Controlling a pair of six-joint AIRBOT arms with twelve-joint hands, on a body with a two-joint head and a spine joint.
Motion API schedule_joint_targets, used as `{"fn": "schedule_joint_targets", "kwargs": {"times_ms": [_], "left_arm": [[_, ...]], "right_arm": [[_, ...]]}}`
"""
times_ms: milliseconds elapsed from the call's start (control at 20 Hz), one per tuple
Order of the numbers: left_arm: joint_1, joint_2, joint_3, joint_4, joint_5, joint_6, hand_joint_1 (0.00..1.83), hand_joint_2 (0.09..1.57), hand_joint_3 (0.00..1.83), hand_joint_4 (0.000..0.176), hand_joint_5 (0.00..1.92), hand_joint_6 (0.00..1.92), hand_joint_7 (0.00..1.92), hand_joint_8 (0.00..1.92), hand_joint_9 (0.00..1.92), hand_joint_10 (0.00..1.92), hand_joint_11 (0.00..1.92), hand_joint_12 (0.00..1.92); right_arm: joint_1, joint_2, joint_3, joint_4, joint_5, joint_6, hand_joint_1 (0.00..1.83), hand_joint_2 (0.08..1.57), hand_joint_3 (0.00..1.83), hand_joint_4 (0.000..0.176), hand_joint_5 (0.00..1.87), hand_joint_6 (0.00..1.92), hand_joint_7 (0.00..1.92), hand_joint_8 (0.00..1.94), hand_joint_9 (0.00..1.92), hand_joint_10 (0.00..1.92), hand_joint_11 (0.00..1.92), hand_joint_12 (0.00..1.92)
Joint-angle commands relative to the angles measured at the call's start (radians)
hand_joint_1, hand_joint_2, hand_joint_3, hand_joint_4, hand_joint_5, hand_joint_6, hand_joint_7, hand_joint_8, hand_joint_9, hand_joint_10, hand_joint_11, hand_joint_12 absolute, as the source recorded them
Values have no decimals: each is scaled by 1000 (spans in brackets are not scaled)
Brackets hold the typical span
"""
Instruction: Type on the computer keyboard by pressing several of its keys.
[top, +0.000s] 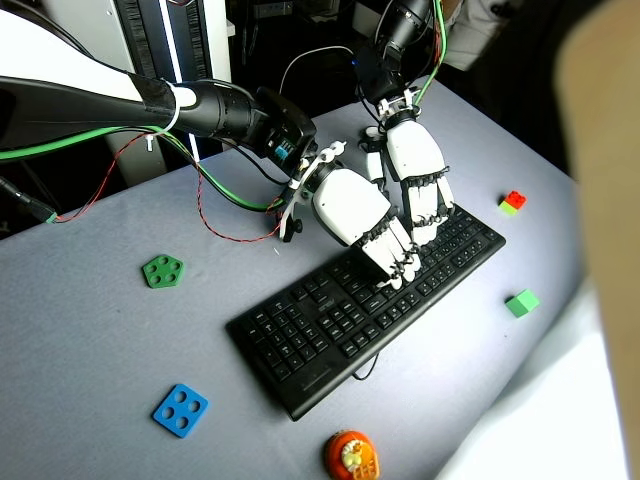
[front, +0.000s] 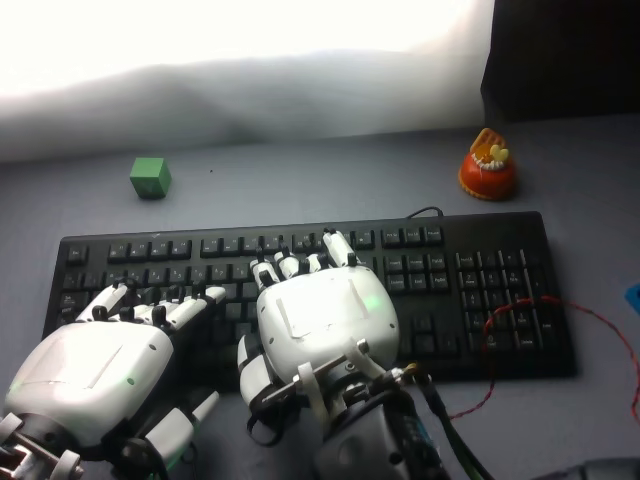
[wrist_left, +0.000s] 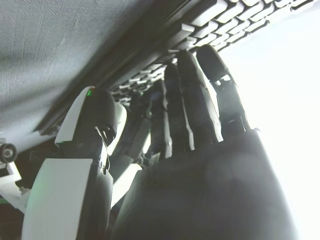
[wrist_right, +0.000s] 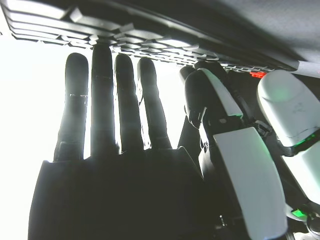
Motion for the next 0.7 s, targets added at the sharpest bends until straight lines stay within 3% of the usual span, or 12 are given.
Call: {"fn": "schedule_joint_targets", "kwargs": {"times_ms": [0, 100, 450, 550, 600, 650], "left_arm": [[2, 6, -1, 33, -70, -8, 709, 1365, 0, 11, 203, 1, 377, 1, 503, 23, 0, 1331], [1, 6, -1, 34, -85, -9, 690, 1370, 0, 19, 192, 0, 377, 4, 505, 23, 0, 1341], [-20, 3, 9, 34, -209, -12, 673, 1371, 1, 15, 220, 8, 386, 3, 519, 25, 0, 1336], [-25, -7, 15, 41, -238, -3, 601, 1374, 2, 0, 247, 16, 410, 10, 539, 31, 0, 1348], [-33, -18, 23, 62, -242, 0, 363, 1427, 19, 0, 252, 13, 396, 5, 523, 23, 0, 1334], [-36, -25, 26, 65, -241, 1, 363, 1427, 19, 0, 252, 13, 396, 5, 523, 23, 0, 1334]], "right_arm": [[16, 16, -6, -83, 69, -4, 254, 1526, 3, 0, 315, 152, 392, 6, 442, 310, 0, 1526], [41, 53, -38, -83, 70, -8, 267, 1527, 0, 0, 290, 141, 384, 2, 407, 360, 0, 1526], [118, 246, -219, -49, 57, -51, 264, 1523, 3, 0, 306, 153, 393, 4, 366, 465, 0, 1526], [124, 295, -275, -48, 51, -72, 289, 1517, 0, 0, 308, 160, 383, 3, 362, 486, 0, 1550], [129, 324, -310, -48, 48, -88, 265, 1522, 2, 0, 290, 157, 386, 4, 344, 497, 0, 1548], [132, 338, -327, -48, 46, -93, 265, 1522, 2, 0, 290, 157, 386, 4, 344, 497, 0, 1548]]}}
